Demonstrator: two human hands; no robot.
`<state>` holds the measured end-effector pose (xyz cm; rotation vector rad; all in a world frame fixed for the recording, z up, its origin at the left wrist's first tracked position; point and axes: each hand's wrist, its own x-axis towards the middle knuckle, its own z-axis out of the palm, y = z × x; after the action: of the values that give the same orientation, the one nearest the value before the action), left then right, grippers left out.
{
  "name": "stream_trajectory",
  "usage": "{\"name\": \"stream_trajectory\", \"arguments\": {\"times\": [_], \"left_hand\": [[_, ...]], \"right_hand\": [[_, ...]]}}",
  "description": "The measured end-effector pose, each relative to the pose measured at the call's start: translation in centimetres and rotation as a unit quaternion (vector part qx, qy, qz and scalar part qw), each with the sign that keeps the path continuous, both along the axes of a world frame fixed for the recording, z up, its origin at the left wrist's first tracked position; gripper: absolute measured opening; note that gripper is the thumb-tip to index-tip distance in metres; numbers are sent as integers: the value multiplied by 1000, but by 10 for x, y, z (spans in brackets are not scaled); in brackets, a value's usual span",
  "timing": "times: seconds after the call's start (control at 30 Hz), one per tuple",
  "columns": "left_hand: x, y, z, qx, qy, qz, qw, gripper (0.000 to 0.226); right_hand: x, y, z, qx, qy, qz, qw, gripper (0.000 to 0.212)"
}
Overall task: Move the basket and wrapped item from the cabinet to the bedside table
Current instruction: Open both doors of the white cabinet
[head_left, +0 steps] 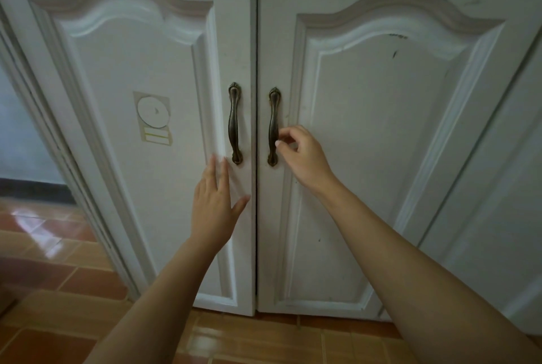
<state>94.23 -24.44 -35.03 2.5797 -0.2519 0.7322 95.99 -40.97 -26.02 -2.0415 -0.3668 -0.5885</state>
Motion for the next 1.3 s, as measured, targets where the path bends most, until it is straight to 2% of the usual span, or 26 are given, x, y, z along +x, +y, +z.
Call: {"name": "stream_trajectory", "arguments": {"times": [0.47, 0.77, 0.97, 1.17, 1.3], "left_hand": [[3, -4, -2, -22, 71, -28, 997, 107], [4, 14, 3, 14, 116, -67, 991, 115], [3, 19, 4, 84, 136, -48, 986, 125], [2, 14, 1, 97, 128, -14, 987, 124], [1, 16, 0, 53, 123, -23, 991, 114]], "right_hand": [[-45, -3, -3, -6, -31, 16, 999, 13], [-60, -4, -1, 3, -8, 14, 1000, 15], [-72, -5, 0, 3, -6, 12, 1000, 15], [-84, -6, -1, -2, -7, 8, 1000, 20], [-94, -8, 0, 0, 2, 11, 1000, 22]]}}
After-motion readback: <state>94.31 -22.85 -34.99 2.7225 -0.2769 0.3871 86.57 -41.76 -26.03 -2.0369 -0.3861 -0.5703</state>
